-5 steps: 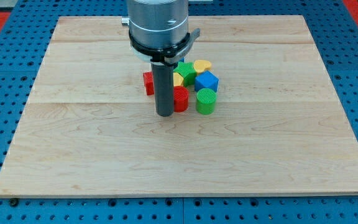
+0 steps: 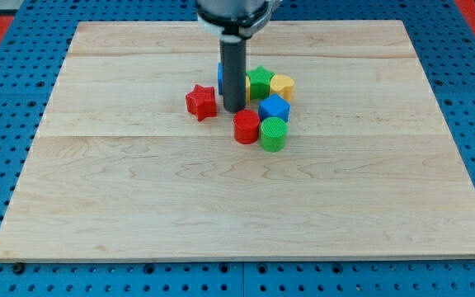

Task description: Place yellow hexagon horizontal right to blue triangle

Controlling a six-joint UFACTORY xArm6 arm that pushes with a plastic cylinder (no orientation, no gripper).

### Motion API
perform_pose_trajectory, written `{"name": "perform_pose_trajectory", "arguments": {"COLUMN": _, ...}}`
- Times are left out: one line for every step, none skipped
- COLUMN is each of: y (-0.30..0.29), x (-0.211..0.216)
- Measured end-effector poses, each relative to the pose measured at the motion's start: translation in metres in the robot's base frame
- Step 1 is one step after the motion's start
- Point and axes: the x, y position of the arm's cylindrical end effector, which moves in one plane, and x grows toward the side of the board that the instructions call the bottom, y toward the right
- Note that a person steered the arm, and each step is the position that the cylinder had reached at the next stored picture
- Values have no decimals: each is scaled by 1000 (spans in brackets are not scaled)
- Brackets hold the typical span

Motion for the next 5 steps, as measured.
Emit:
{"name": "perform_pose_trajectory", "arguments": {"y": -26, "x": -22}}
{"name": "perform_pose_trajectory", "arguments": {"y": -19, "x": -48}}
{"name": "perform_pose_trajectory", "arguments": {"y": -17, "x": -67}}
{"name": "perform_pose_trajectory", "arguments": {"y": 12, "x": -86}}
{"name": "perform_pose_trajectory", "arguments": {"y": 64, "x": -86}}
